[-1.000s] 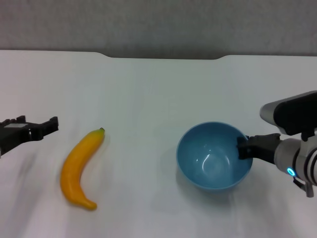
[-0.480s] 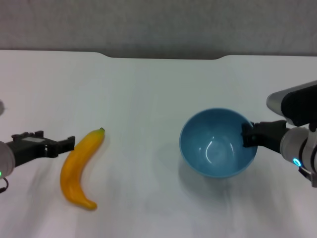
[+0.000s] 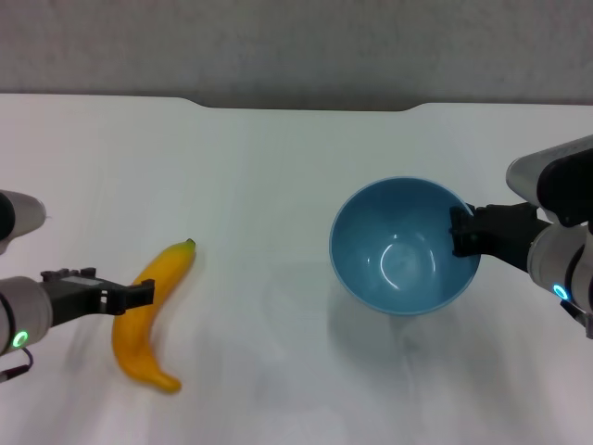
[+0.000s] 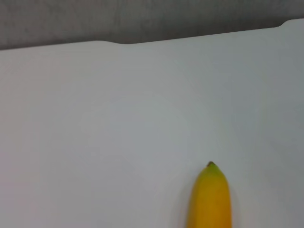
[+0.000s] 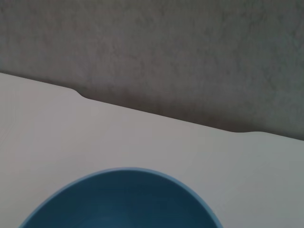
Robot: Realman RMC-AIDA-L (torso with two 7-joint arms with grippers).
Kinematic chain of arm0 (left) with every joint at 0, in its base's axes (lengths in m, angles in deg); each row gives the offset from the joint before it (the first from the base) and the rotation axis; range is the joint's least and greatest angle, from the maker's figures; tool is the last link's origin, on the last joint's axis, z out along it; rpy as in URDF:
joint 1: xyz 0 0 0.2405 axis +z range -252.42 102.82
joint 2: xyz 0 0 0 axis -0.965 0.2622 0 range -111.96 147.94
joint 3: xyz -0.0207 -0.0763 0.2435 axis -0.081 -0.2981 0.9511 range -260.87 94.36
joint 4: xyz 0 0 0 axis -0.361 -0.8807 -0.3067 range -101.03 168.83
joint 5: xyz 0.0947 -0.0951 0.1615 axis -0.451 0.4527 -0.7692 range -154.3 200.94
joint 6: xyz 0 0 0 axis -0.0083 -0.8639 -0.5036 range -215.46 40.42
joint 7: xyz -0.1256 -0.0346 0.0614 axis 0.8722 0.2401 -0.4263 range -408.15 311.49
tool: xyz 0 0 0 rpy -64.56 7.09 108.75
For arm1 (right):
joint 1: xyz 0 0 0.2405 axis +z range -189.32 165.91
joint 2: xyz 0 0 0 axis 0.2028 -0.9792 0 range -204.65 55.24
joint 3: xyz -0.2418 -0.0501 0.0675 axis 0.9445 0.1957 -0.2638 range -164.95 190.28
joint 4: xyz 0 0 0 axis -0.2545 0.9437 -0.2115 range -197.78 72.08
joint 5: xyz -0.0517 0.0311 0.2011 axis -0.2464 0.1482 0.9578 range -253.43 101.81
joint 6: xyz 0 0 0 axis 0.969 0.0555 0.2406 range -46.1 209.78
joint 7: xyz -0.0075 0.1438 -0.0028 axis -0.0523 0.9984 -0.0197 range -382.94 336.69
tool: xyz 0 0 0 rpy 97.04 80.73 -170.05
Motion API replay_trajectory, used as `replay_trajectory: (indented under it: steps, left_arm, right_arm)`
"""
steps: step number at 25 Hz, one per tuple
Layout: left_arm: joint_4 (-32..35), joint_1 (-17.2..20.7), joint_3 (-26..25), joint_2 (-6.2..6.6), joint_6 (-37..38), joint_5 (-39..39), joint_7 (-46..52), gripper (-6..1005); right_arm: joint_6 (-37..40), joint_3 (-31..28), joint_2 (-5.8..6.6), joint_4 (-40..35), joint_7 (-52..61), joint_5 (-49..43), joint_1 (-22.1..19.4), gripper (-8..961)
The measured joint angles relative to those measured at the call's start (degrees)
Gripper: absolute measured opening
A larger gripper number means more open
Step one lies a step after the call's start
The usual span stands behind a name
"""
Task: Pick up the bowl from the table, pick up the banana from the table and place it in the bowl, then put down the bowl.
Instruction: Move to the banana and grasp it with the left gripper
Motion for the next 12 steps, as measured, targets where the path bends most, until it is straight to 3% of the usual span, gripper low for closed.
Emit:
replay_trajectory:
  steps: [12]
  left_arm:
    - [5.36,-2.25,2.70,-0.17,5.96,-0.23,4.69,874]
  right_arm:
    - [0.18,0.48,-0.09,-0.22,-0.01,-0.65,-0.14,53]
